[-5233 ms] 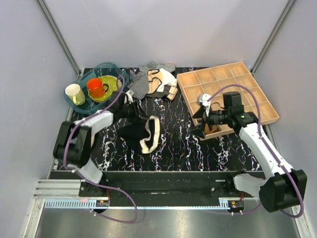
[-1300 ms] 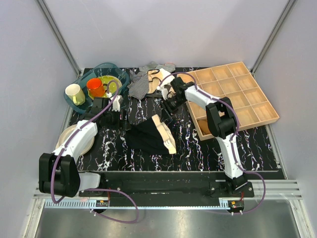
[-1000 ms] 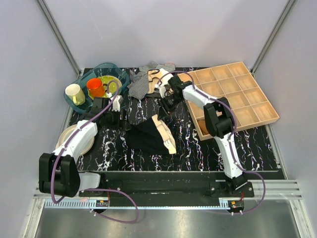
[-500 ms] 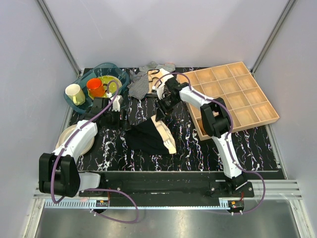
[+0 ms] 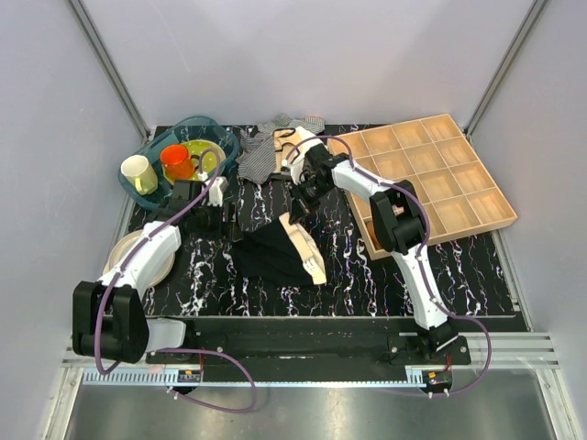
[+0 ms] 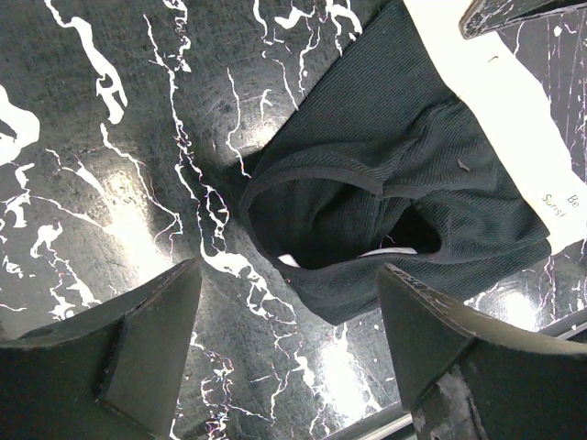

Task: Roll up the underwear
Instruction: Flatten out the underwear at the center of the board.

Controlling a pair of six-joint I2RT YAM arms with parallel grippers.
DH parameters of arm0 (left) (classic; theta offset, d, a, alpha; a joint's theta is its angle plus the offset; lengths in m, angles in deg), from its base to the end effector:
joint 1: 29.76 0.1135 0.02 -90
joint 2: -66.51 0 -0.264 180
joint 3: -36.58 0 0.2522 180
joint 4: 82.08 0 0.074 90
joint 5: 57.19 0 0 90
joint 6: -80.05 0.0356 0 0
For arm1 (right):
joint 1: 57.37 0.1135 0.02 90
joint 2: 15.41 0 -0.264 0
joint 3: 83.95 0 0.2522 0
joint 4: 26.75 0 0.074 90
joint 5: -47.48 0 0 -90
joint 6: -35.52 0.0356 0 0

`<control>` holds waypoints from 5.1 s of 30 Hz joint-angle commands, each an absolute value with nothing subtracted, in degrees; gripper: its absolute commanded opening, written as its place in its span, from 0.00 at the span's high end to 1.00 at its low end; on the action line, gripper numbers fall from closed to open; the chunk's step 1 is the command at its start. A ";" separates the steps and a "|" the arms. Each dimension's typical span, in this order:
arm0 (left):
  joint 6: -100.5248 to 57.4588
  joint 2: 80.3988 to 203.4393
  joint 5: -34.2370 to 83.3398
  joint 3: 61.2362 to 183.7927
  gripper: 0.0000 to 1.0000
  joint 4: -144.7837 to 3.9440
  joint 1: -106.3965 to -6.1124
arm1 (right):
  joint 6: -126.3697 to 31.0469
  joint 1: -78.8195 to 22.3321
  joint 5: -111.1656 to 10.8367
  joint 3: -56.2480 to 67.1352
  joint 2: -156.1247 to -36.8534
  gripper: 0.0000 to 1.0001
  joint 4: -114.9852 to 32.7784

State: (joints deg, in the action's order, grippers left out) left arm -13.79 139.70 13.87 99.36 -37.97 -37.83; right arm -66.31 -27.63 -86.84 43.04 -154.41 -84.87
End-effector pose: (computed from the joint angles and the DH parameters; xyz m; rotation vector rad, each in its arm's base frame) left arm 0.2501 -0.0471 0.2330 0.2270 2.5089 -0.5008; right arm 0.4216 0.2695 0.1407 -1.1368 2.4529 1.1584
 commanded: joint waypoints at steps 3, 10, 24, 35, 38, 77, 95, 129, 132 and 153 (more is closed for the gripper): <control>-12.85 141.22 12.69 99.39 0.19 -38.35 -37.67 | -67.13 -27.57 -89.19 44.77 -149.72 1.00 -84.01; -13.29 143.06 8.58 99.39 0.20 -38.96 -37.75 | -67.31 -29.77 -90.51 42.14 -142.68 1.00 -81.73; -16.37 152.37 0.38 103.25 0.24 -43.53 -35.82 | -67.31 -32.85 -96.92 37.57 -135.73 1.00 -79.09; -18.74 164.06 -2.60 114.59 0.24 -51.08 -34.15 | -66.52 -33.38 -98.60 35.37 -134.33 1.00 -77.51; -19.09 167.40 -1.99 117.31 0.29 -51.01 -34.06 | -66.69 -33.46 -98.51 34.75 -133.89 1.00 -77.42; -25.32 101.07 -11.12 95.79 1.00 -46.34 -34.32 | -62.39 -36.72 -107.91 17.52 -80.45 1.00 -77.85; -37.50 135.14 6.69 98.05 0.43 -61.31 -34.15 | -61.50 -37.76 -69.42 28.75 -128.87 0.61 -73.72; -13.38 122.15 13.04 96.05 0.24 -44.41 -43.91 | -131.93 -25.38 -74.33 -1.66 -115.59 0.72 -81.02; -13.29 122.50 12.51 96.31 0.25 -44.06 -43.91 | -122.71 -24.33 -77.22 6.05 -120.15 0.93 -81.55; -12.85 126.89 5.40 96.75 0.22 -43.18 -43.55 | -93.60 -30.65 -77.51 20.43 -124.21 0.52 -78.57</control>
State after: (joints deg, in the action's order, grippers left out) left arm -12.94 124.86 10.77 94.59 -41.81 -43.99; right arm -94.70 -29.05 -73.86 22.32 -130.04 -77.68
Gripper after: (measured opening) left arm 0.777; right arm 0.463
